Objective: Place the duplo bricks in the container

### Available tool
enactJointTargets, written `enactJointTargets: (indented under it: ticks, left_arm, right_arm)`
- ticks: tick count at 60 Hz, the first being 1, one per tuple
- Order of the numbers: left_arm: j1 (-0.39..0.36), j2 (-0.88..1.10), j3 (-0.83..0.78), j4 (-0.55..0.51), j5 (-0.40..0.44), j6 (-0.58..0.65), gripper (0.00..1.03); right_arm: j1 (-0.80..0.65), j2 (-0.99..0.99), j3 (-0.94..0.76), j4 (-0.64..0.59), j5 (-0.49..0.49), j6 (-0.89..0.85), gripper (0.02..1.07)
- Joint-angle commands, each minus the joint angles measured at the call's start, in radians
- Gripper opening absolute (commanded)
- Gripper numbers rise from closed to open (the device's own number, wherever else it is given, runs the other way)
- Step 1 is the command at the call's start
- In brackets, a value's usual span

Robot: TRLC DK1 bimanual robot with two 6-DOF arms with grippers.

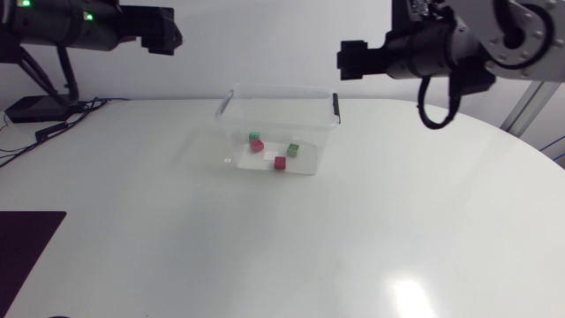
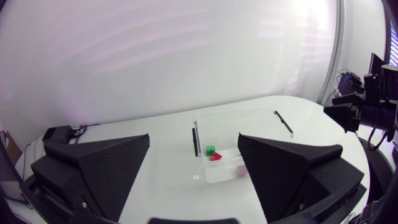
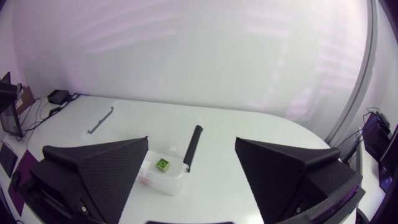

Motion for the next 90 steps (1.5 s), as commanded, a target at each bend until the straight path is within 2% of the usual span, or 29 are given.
enactJointTargets:
  ticks: [1, 11, 20, 35, 53, 61, 90]
  left_arm:
    - [-0.001, -0.083, -0.055, 0.013, -0.028, 0.022, 0.99]
    - [-0.004, -0.230, -0.154, 0.016, -0.100, 0.036, 0.99]
    - [0.019, -0.367, -0.262, 0.023, -0.128, 0.052, 0.99]
    - [0.091, -0.561, -0.390, 0.033, -0.129, 0.085, 0.99]
    - [0.122, -0.782, -0.595, 0.076, -0.151, 0.097, 0.99]
    - [0.166, -0.868, -0.658, 0.088, -0.155, 0.115, 0.99]
    - [0.247, -1.141, -0.870, 0.135, -0.155, 0.164, 0.99]
  right_arm:
    - [-0.017, -0.089, -0.076, 0.016, 0.014, -0.030, 1.03]
    - [-0.078, -0.259, -0.204, 0.020, 0.014, -0.055, 1.03]
    - [-0.132, -0.397, -0.326, 0.046, 0.012, -0.087, 1.03]
    - [-0.198, -0.612, -0.486, 0.046, 0.009, -0.124, 1.03]
    - [-0.273, -0.834, -0.655, 0.059, 0.006, -0.164, 1.03]
    - [-0.302, -0.939, -0.721, 0.057, 0.001, -0.193, 1.03]
    - [-0.333, -1.264, -0.909, 0.005, 0.001, -0.205, 1.03]
